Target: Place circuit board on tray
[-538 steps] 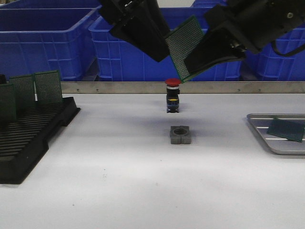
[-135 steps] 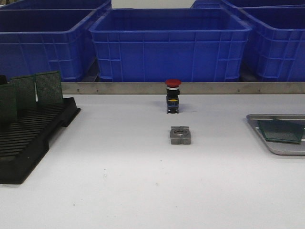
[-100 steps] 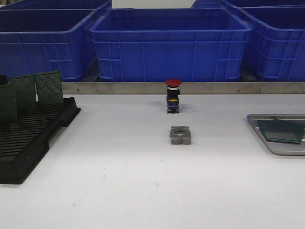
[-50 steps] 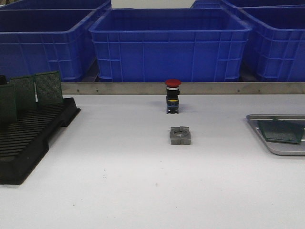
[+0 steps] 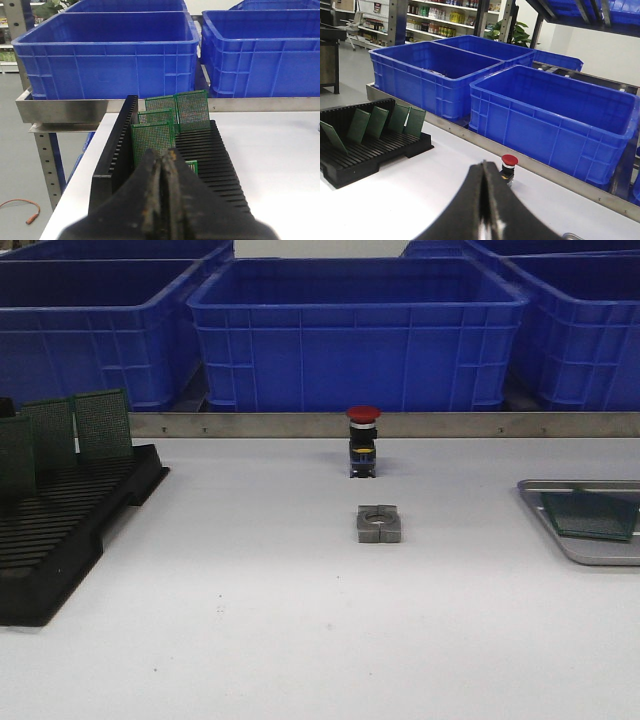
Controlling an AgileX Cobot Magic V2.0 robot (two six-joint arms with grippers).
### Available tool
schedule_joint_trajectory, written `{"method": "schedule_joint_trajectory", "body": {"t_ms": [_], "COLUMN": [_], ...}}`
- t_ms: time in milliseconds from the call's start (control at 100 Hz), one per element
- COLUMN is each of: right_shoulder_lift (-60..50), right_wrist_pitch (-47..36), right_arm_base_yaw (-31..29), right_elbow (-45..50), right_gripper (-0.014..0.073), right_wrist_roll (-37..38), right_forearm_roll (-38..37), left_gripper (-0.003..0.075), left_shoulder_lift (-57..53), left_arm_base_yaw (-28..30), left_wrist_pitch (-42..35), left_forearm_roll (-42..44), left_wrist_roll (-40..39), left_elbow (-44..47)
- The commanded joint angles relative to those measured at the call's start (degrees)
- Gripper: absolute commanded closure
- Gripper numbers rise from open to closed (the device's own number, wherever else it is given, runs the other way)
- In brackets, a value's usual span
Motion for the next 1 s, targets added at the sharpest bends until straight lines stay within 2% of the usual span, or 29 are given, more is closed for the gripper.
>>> {"method": "schedule_joint_trajectory", "body": {"t_ms": [0, 670, 780, 850, 910, 990], "right_shoulder_lift": [0.74, 0.74, 0.74, 0.79, 0.79, 0.79], "right_wrist_pitch": [-1.81, -1.81, -7.55, -14.19, -18.73, -20.69], "right_arm_base_yaw": [0.04, 0.04, -0.22, -0.84, -1.22, -1.44], "right_elbow": [-1.45, -1.45, -0.82, 0.29, 1.28, 2.53], "right_gripper": [0.0655, 0.0655, 0.0655, 0.0655, 0.0655, 0.0655], "right_wrist_roll": [-0.31, -0.31, -0.24, 2.19, 8.06, 24.23], "right_forearm_roll": [1.93, 1.93, 1.47, -2.51, -10.73, -26.43], "left_gripper": [0.0741, 0.0741, 0.0741, 0.0741, 0.0741, 0.0741], "left_shoulder_lift": [-1.75, -1.75, -1.75, -1.75, -1.75, -1.75], "left_arm_base_yaw": [0.02, 0.02, 0.02, 0.02, 0.02, 0.02], "left_wrist_pitch": [-4.66, -4.66, -4.66, -4.66, -4.66, -4.66], "left_forearm_roll": [-0.10, -0.10, -0.10, -0.10, -0.10, -0.10], "left_wrist_roll": [-0.58, -0.58, -0.58, -0.58, -0.58, -0.58], "left_elbow": [2.74, 2.74, 2.74, 2.74, 2.74, 2.74]}}
